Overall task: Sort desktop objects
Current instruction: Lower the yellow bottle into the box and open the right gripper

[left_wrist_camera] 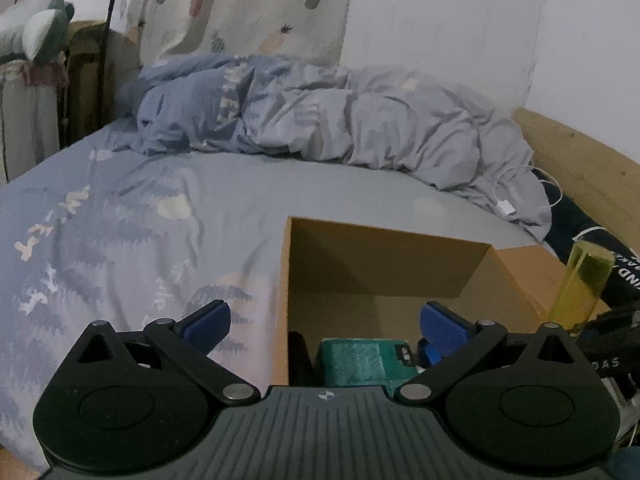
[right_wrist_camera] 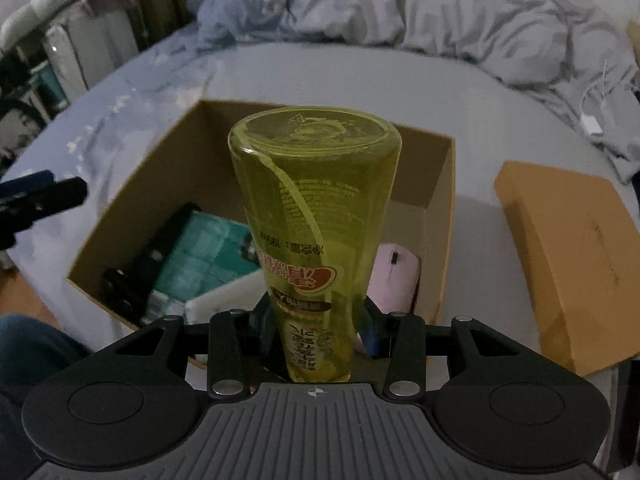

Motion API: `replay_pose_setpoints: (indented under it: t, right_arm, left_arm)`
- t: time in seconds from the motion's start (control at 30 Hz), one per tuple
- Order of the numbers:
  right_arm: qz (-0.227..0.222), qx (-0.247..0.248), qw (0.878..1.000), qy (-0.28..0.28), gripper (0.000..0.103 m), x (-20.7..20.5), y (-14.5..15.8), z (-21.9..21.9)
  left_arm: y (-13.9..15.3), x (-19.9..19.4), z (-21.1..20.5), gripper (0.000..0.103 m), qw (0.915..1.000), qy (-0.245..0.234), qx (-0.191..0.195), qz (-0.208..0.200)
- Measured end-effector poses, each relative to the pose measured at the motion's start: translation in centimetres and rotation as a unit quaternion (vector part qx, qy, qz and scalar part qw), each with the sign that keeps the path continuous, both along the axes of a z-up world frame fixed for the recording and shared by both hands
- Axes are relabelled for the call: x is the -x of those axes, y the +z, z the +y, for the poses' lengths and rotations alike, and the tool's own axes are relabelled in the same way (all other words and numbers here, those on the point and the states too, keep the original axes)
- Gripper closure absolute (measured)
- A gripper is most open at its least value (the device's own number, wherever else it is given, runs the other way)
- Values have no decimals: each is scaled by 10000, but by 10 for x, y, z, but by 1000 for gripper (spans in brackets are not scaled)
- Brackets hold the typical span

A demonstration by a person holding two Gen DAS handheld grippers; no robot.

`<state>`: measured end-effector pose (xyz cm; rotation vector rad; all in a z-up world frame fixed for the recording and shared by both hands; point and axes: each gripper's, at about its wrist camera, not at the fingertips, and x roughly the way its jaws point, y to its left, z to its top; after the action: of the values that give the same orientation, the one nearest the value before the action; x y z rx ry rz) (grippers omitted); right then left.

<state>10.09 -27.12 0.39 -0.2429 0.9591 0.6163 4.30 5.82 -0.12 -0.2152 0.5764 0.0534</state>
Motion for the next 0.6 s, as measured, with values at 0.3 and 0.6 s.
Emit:
replay_pose_setpoints:
  t: [0.3,0.6]
  right_arm:
    - [178,160,9996,-151,57,-13,-26,5]
    - [279,282,9991,-165,57,-37,-36,16]
  left_arm:
    - [-6,-1,5,0,10000,-8,20,91]
    - [-11,-4,6,0,9998,10,23,181]
